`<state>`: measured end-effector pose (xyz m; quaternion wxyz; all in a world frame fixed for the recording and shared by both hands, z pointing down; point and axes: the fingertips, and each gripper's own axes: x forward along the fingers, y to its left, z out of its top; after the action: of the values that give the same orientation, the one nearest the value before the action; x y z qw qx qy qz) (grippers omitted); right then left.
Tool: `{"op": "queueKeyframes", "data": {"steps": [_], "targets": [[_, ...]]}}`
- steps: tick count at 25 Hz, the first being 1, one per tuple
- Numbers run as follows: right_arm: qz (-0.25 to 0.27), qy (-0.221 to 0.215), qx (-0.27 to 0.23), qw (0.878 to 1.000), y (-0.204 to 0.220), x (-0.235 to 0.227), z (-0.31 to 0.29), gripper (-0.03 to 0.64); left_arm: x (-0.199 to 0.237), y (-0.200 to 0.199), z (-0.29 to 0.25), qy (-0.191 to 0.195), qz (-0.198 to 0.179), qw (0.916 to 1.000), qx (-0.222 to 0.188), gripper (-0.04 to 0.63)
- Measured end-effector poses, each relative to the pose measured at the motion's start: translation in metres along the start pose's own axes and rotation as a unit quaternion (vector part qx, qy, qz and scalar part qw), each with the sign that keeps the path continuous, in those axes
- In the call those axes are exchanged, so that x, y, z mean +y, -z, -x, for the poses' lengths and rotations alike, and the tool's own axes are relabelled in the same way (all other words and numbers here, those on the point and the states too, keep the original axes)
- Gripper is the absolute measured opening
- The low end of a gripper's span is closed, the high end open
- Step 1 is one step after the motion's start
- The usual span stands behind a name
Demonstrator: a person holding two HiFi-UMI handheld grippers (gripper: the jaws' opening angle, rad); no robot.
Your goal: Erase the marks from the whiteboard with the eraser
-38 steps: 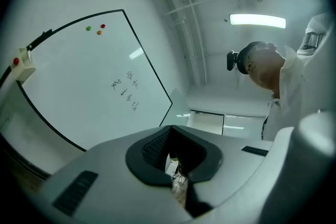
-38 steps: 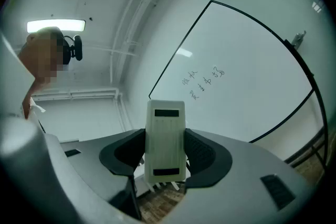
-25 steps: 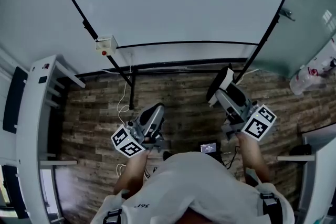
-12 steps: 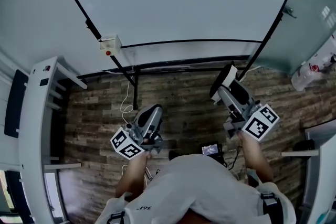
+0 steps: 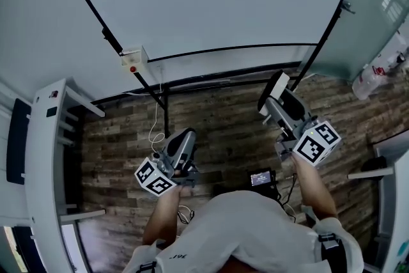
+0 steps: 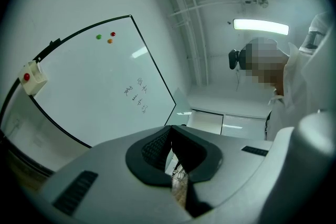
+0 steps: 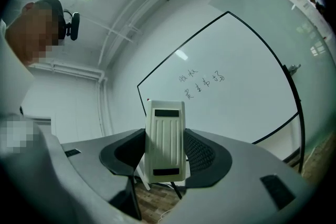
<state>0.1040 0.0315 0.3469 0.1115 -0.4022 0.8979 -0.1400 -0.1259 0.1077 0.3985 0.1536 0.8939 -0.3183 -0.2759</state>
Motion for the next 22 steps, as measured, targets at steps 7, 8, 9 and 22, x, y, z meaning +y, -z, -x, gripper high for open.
{"op": "queueKeyframes", "data": {"steps": [7,8,9,22], "targets": [[0.032,0.006,0.012,0.999,-0.006,-0.004,-0.023,0.247,0.015,-0.001,-0.016,0.009,0.006,0.9999,0.003,0.006],[0.038,0.003,0.013,0.999,-0.008,-0.007,-0.029,0.247,0.019,-0.001,-0.020,0.008,0.003,1.0000,0.004,0.006],[0.043,0.000,0.014,0.999,-0.009,-0.011,-0.035,0.247,0.024,-0.002,-0.025,0.006,0.000,1.0000,0.005,0.006],[0.045,-0.025,0.018,0.999,-0.052,-0.117,-0.124,0.247,0.094,-0.011,-0.125,-0.036,-0.030,0.9988,-0.014,0.006]]}}
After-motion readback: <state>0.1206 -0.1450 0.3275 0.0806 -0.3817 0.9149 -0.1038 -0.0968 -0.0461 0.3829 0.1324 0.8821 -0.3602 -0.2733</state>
